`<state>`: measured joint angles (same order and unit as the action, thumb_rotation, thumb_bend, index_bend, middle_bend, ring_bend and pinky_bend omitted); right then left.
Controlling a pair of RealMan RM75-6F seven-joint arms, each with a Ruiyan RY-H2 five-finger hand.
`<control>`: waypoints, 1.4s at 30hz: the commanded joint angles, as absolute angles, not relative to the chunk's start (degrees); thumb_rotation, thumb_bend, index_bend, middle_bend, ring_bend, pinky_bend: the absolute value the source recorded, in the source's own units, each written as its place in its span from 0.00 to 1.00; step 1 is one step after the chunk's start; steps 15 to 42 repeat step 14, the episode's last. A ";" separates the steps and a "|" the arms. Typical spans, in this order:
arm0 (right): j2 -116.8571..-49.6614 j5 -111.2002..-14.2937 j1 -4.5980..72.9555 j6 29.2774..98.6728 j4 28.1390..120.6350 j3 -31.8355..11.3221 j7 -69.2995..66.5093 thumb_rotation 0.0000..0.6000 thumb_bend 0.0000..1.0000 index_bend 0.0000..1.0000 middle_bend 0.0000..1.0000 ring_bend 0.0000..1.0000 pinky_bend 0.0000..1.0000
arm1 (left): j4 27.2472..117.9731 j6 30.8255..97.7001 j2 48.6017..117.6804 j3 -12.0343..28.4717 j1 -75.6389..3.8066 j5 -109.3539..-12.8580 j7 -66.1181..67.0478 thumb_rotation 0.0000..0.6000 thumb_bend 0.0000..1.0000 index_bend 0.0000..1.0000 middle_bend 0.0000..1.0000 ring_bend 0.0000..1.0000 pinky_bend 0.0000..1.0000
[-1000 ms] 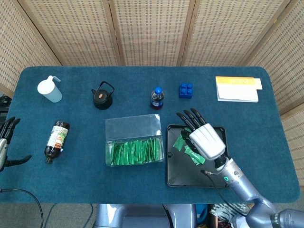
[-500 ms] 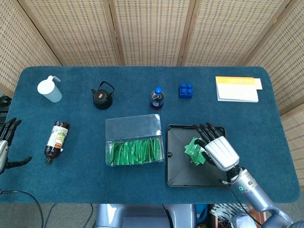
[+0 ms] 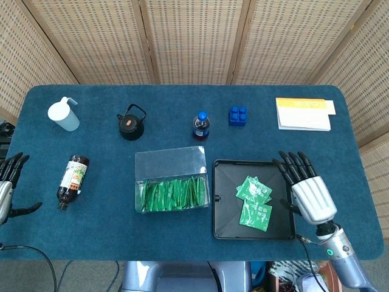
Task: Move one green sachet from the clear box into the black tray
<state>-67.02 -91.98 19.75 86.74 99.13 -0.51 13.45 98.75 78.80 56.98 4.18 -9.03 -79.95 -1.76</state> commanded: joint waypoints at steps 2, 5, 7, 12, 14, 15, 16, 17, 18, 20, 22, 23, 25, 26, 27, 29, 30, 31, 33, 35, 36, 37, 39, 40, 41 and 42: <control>-69.57 -89.47 13.81 91.37 98.11 0.62 13.02 1.00 0.00 0.00 0.00 0.00 0.00 | 98.46 80.55 57.75 4.08 -8.44 -80.90 -1.06 1.00 0.10 0.00 0.00 0.00 0.00; -70.70 -88.58 11.62 92.66 96.85 0.92 13.46 1.00 0.00 0.00 0.00 0.00 0.00 | 98.40 81.15 57.97 4.07 -8.13 -80.92 -0.67 1.00 0.10 0.00 0.00 0.00 0.00; -71.16 -88.28 10.66 93.28 96.33 0.86 13.89 1.00 0.00 0.00 0.00 0.00 0.00 | 98.34 81.30 58.03 4.08 -8.01 -80.83 -0.56 1.00 0.10 0.00 0.00 0.00 0.00; -71.38 -87.72 8.89 93.77 94.44 0.64 13.18 1.00 0.00 0.00 0.00 0.00 0.00 | 98.01 81.75 58.23 4.28 -7.81 -80.67 -0.37 1.00 0.10 0.00 0.00 0.00 0.00; -71.00 -87.46 8.63 93.26 94.07 0.43 12.63 1.00 0.00 0.00 0.00 0.00 0.00 | 98.20 81.85 58.29 4.40 -7.88 -80.71 0.07 1.00 0.10 0.00 0.00 0.00 0.00; -71.00 -87.46 8.63 93.26 94.07 0.43 12.63 1.00 0.00 0.00 0.00 0.00 0.00 | 98.20 81.85 58.29 4.40 -7.88 -80.71 0.07 1.00 0.10 0.00 0.00 0.00 0.00; -71.00 -87.46 8.63 93.26 94.07 0.43 12.63 1.00 0.00 0.00 0.00 0.00 0.00 | 98.20 81.85 58.29 4.40 -7.88 -80.71 0.07 1.00 0.10 0.00 0.00 0.00 0.00; -71.00 -87.46 8.63 93.26 94.07 0.43 12.63 1.00 0.00 0.00 0.00 0.00 0.00 | 98.20 81.85 58.29 4.40 -7.88 -80.71 0.07 1.00 0.10 0.00 0.00 0.00 0.00; -71.00 -87.46 8.63 93.26 94.07 0.43 12.63 1.00 0.00 0.00 0.00 0.00 0.00 | 98.20 81.85 58.29 4.40 -7.88 -80.71 0.07 1.00 0.10 0.00 0.00 0.00 0.00; -71.00 -87.46 8.63 93.26 94.07 0.43 12.63 1.00 0.00 0.00 0.00 0.00 0.00 | 98.20 81.85 58.29 4.40 -7.88 -80.71 0.07 1.00 0.10 0.00 0.00 0.00 0.00; -71.00 -87.46 8.63 93.26 94.07 0.43 12.63 1.00 0.00 0.00 0.00 0.00 0.00 | 98.20 81.85 58.29 4.40 -7.88 -80.71 0.07 1.00 0.10 0.00 0.00 0.00 0.00; -71.00 -87.46 8.63 93.26 94.07 0.43 12.63 1.00 0.00 0.00 0.00 0.00 0.00 | 98.20 81.85 58.29 4.40 -7.88 -80.71 0.07 1.00 0.10 0.00 0.00 0.00 0.00; -71.00 -87.46 8.63 93.26 94.07 0.43 12.63 1.00 0.00 0.00 0.00 0.00 0.00 | 98.20 81.85 58.29 4.40 -7.88 -80.71 0.07 1.00 0.10 0.00 0.00 0.00 0.00; -71.00 -87.46 8.63 93.26 94.07 0.43 12.63 1.00 0.00 0.00 0.00 0.00 0.00 | 98.20 81.85 58.29 4.40 -7.88 -80.71 0.07 1.00 0.10 0.00 0.00 0.00 0.00; -71.00 -87.46 8.63 93.26 94.07 0.43 12.63 1.00 0.00 0.00 0.00 0.00 0.00 | 98.20 81.85 58.29 4.40 -7.88 -80.71 0.07 1.00 0.10 0.00 0.00 0.00 0.00; -71.00 -87.46 8.63 93.26 94.07 0.43 12.63 1.00 0.00 0.00 0.00 0.00 0.00 | 98.20 81.85 58.29 4.40 -7.88 -80.71 0.07 1.00 0.10 0.00 0.00 0.00 0.00; -71.00 -87.46 8.63 93.26 94.07 0.43 12.63 1.00 0.00 0.00 0.00 0.00 0.00 | 98.20 81.85 58.29 4.40 -7.88 -80.71 0.07 1.00 0.10 0.00 0.00 0.00 0.00; -71.00 -87.46 8.63 93.26 94.07 0.43 12.63 1.00 0.00 0.00 0.00 0.00 0.00 | 98.20 81.85 58.29 4.40 -7.88 -80.71 0.07 1.00 0.10 0.00 0.00 0.00 0.00; -71.00 -87.46 8.63 93.26 94.07 0.43 12.63 1.00 0.00 0.00 0.00 0.00 0.00 | 98.20 81.85 58.29 4.40 -7.88 -80.71 0.07 1.00 0.10 0.00 0.00 0.00 0.00; -71.00 -87.46 8.63 93.26 94.07 0.43 12.63 1.00 0.00 0.00 0.00 0.00 0.00 | 98.20 81.85 58.29 4.40 -7.88 -80.71 0.07 1.00 0.10 0.00 0.00 0.00 0.00; -71.00 -87.46 8.63 93.26 94.07 0.43 12.63 1.00 0.00 0.00 0.00 0.00 0.00 | 98.20 81.85 58.29 4.40 -7.88 -80.71 0.07 1.00 0.10 0.00 0.00 0.00 0.00; -71.00 -87.46 8.63 93.26 94.07 0.43 12.63 1.00 0.00 0.00 0.00 0.00 0.00 | 98.20 81.85 58.29 4.40 -7.88 -80.71 0.07 1.00 0.10 0.00 0.00 0.00 0.00; -71.00 -87.46 8.63 93.26 94.07 0.43 12.63 1.00 0.00 0.00 0.00 0.00 0.00 | 98.20 81.85 58.29 4.40 -7.88 -80.71 0.07 1.00 0.10 0.00 0.00 0.00 0.00; -71.00 -87.46 8.63 93.26 94.07 0.43 12.63 1.00 0.00 0.00 0.00 0.00 0.00 | 98.20 81.85 58.29 4.40 -7.88 -80.71 0.07 1.00 0.10 0.00 0.00 0.00 0.00; -71.00 -87.46 8.63 93.26 94.07 0.43 12.63 1.00 0.00 0.00 0.00 0.00 0.00 | 98.20 81.85 58.29 4.40 -7.88 -80.71 0.07 1.00 0.10 0.00 0.00 0.00 0.00; -71.00 -87.46 8.63 93.26 94.07 0.43 12.63 1.00 0.00 0.00 0.00 0.00 0.00 | 98.20 81.85 58.29 4.40 -7.88 -80.71 0.07 1.00 0.10 0.00 0.00 0.00 0.00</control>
